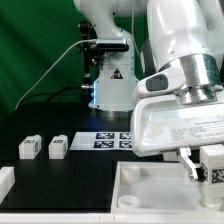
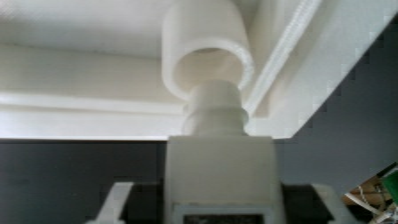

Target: Assemble one leg

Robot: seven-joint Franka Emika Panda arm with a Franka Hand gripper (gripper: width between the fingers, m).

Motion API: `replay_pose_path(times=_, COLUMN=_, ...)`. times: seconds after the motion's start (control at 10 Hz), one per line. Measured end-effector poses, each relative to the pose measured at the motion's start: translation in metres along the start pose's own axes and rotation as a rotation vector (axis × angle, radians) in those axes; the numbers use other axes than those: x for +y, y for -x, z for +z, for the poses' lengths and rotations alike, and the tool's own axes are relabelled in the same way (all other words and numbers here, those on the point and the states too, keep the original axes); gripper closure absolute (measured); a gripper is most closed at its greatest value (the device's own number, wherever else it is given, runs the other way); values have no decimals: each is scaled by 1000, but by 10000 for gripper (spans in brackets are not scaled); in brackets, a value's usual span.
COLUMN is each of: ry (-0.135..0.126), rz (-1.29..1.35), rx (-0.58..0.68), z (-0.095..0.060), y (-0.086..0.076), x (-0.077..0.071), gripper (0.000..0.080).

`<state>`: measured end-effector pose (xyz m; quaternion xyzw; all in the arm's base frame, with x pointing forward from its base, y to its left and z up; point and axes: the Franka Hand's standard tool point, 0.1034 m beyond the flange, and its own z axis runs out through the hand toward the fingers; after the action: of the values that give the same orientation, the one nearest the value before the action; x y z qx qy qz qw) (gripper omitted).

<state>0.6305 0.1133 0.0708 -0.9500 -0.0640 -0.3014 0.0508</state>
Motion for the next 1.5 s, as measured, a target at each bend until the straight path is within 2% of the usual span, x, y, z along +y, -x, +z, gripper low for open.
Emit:
replay_pose_path(times=0.5, ry=5, rz=-6, rx=-26, z=-2, y=13, x=6, gripper=509)
replay_pose_path(times=0.7, ry=2, rz=-5, rx=-41, z=5, y=22, x=4, gripper=509)
replay_pose_path(times=1.0, ry=6, rz=3, rx=-20, z=10, y=24, x=-4, gripper=509)
replay_pose_path(times=1.2, ry=15, rz=17, rx=-32, z=9, y=24, x=-5, gripper=509)
replay_pose_path(times=1.4, ry=13, rz=19, rx=-45, z=10, y=25, x=-4, gripper=509)
replay_pose_path(times=1.5, ry=12, rz=19, rx=-52, z=11, y=26, x=-4, gripper=331)
